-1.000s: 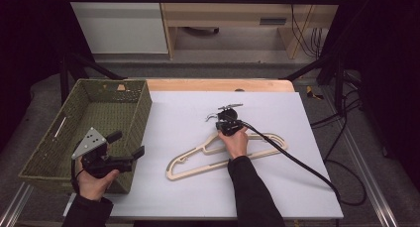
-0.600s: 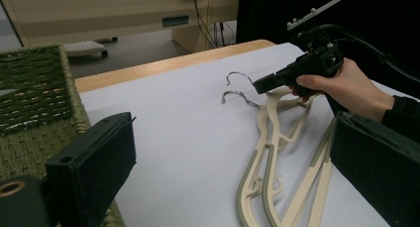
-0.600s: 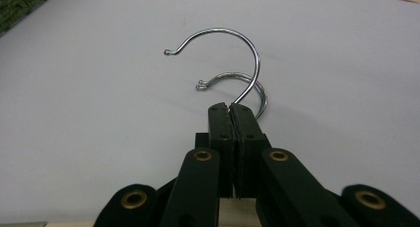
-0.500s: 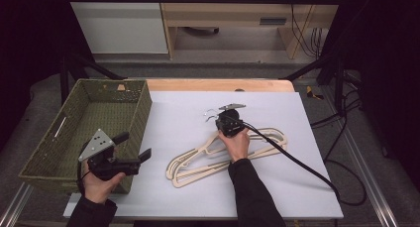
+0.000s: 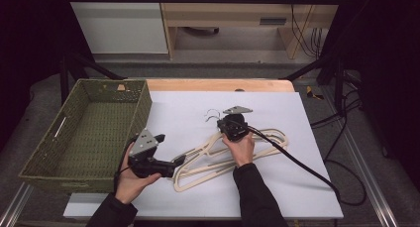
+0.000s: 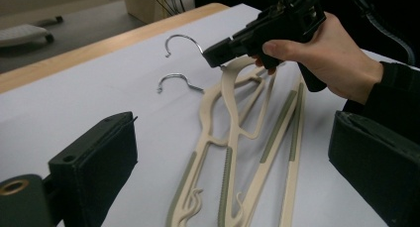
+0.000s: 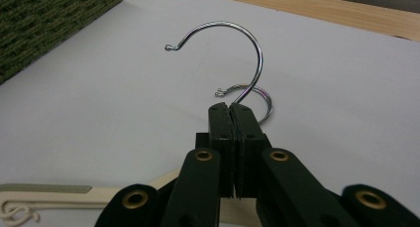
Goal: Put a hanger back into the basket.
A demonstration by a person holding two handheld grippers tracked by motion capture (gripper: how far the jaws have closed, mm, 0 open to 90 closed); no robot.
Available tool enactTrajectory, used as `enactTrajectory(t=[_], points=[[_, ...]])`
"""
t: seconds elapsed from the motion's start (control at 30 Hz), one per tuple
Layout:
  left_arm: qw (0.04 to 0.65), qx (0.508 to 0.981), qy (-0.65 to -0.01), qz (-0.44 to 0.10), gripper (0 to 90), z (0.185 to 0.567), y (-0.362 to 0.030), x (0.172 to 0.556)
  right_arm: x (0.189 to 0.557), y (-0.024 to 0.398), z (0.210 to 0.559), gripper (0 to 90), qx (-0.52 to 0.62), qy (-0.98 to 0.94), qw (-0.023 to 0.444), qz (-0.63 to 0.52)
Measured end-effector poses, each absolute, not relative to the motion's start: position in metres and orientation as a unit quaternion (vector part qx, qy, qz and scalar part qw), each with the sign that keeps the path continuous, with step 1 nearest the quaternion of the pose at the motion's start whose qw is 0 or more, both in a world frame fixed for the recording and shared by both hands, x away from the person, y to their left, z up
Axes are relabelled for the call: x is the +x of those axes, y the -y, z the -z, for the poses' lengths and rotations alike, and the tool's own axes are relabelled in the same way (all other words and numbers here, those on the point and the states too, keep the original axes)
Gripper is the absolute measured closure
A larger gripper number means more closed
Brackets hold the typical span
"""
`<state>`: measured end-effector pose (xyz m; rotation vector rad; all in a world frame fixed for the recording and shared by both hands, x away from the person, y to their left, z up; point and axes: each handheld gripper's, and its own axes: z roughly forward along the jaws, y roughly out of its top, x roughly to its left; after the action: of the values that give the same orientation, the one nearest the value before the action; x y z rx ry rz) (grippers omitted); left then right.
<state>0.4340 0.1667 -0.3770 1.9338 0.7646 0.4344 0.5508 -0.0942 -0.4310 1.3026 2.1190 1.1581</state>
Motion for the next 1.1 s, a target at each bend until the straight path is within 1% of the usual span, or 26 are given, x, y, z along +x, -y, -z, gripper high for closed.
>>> enactTrajectory(t=[0.17, 0.47, 0.87, 1.1], points=[[0.47, 0.81, -0.311, -0.16, 7.3, 0.386, -0.142, 0.451, 0.545, 0.099, 0.429, 89.3, 0.453, -0.758, 0.2, -0.424], [0.434, 0.839, -0.306, -0.12, 15.1, 0.405, -0.105, 0.482, 0.536, 0.107, 0.425, 89.3, 0.442, -0.754, 0.2, -0.442], [0.415, 0.854, -0.303, -0.081, 39.6, 0.423, -0.076, 0.505, 0.526, 0.112, 0.42, 89.3, 0.428, -0.753, 0.202, -0.457], [0.416, 0.855, -0.305, -0.055, 57.4, 0.43, -0.065, 0.513, 0.521, 0.113, 0.418, 89.3, 0.42, -0.751, 0.206, -0.467]])
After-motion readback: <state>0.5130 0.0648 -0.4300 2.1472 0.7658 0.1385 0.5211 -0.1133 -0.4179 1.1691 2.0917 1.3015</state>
